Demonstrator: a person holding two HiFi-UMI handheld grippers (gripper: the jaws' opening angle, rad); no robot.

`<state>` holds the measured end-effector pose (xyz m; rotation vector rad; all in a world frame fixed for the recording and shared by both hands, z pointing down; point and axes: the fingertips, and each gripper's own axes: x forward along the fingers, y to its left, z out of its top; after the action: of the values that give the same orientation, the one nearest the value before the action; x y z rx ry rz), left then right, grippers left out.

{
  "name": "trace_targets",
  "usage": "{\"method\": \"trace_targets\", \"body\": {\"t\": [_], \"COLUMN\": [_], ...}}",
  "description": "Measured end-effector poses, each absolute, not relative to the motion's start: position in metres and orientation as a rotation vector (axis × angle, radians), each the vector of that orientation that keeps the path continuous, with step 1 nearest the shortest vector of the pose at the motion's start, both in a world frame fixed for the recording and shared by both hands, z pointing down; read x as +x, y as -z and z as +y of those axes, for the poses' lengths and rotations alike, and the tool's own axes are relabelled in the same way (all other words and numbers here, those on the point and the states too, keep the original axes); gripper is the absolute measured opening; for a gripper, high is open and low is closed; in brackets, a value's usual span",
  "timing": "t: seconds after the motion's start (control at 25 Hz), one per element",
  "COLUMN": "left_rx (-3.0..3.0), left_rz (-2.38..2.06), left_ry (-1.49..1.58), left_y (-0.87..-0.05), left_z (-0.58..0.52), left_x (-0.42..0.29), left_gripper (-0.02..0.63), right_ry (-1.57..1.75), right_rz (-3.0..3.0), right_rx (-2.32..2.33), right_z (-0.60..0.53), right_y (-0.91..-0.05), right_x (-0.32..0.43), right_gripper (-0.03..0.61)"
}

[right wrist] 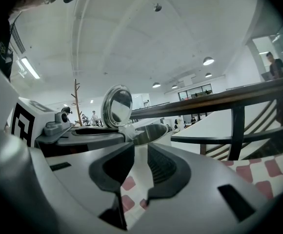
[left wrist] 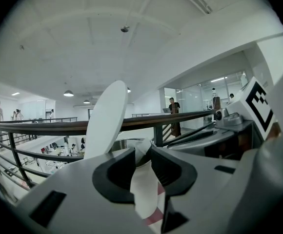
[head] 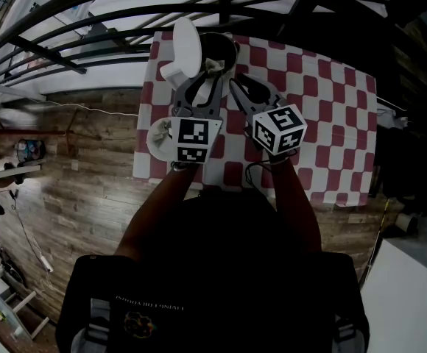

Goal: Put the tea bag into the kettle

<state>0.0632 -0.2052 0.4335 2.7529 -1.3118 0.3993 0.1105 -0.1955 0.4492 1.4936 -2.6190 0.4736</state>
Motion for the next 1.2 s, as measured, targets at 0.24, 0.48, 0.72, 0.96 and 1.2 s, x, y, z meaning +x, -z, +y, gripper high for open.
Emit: {"method": "trace_targets", "body": {"t": [0.24, 0.48, 0.72, 0.96, 1.2], "left_rx": [2.744, 2.746, 2.757, 2.739, 2.710], "left_rz": [-1.294, -1.292, -1.311, -1.318, -1.359], "left_ry": [-0.422, -0.420, -0.428, -0.430, -0.432], "left_y": [-0.439, -0.438, -0.436, -0.435, -0.434], "left_z": [-0.204, -0.203, -0.197, -0.195, -0.195], "left_x": [0.064, 0.064, 0.059, 0.049, 0.028], "left_gripper": [0.095, 0.095, 0.005, 0.005, 0.005], "right_ry": [-0.471, -0.468, -0.463, -0.452, -0.434], "right_rz": [-2.621, -2.623, -2.628, -2.645, -2.666], "right_rx": [1.493, 1.492, 1.489, 1.468, 1.433], "right_z": [-0.195, -0.195, -0.193, -0.193, -0.193], "right_y": [-0.448, -0.447, -0.446, -0.442, -0.437], "right_x": [0.110, 0.110, 0.108, 0.098, 0.080], "right_gripper": [0.091, 0.091, 0.091, 0.091, 0.091]}}
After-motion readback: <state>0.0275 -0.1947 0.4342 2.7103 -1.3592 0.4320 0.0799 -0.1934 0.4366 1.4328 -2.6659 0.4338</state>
